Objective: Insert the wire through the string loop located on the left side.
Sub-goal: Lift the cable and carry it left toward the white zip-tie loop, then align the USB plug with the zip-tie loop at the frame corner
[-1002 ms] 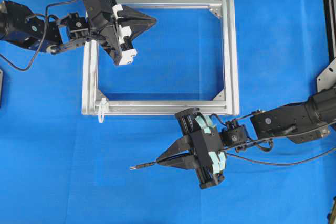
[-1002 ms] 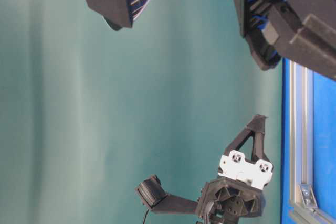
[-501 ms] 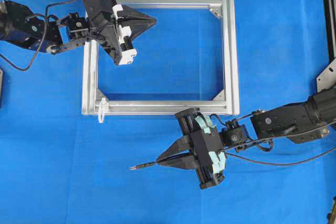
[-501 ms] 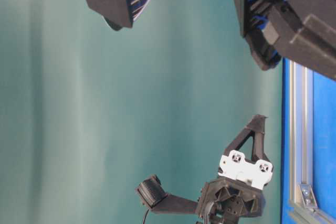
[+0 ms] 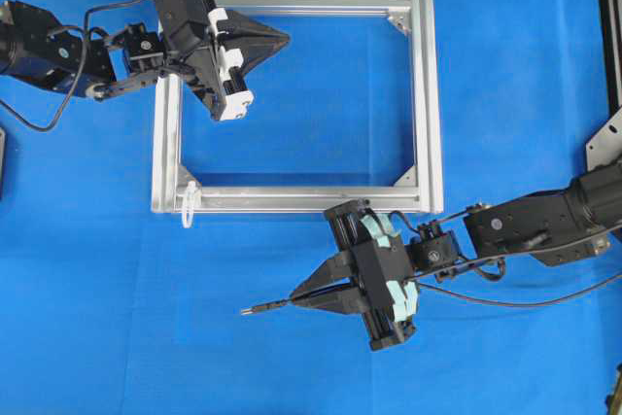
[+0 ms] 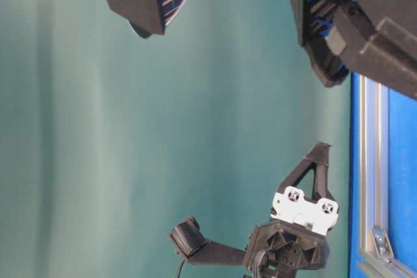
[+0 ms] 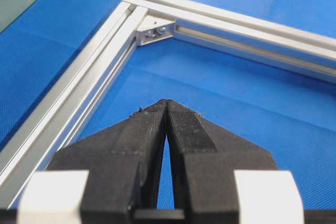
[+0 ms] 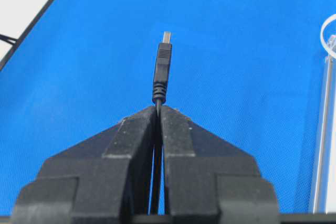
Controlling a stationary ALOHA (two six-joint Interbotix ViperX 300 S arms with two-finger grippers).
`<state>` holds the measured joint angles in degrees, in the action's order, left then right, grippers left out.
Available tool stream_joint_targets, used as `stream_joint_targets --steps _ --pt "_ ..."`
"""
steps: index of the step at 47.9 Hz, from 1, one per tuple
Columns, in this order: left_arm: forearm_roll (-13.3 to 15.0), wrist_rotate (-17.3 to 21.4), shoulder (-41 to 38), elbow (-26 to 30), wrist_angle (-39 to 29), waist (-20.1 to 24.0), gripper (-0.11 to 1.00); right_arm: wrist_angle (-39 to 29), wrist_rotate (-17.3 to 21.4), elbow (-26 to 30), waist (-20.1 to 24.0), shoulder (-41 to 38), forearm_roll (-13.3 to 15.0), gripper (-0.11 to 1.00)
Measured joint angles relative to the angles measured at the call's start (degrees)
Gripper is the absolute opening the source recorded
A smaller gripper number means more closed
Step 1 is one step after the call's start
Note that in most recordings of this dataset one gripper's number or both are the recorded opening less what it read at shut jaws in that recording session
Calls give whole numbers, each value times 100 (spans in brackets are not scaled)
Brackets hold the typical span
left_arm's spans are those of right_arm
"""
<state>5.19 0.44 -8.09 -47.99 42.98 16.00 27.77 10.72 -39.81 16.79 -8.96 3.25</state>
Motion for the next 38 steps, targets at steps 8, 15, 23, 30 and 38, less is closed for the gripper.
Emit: stream_joint_targets --steps 8,15,23,30,38 --pt "0 0 -9 0 0 0 0 0 0 0 -9 0 9 -10" --pt "9 0 -9 0 0 0 0 0 0 -18 -123 0 0 -10" --pt "9 0 -9 0 0 0 0 9 0 -79 -457 0 0 -10" --pt "0 0 -9 0 0 0 0 0 0 -167 -861 0 0 -10" --pt "9 0 -9 0 0 0 0 0 0 -264 -1248 0 -9 -10"
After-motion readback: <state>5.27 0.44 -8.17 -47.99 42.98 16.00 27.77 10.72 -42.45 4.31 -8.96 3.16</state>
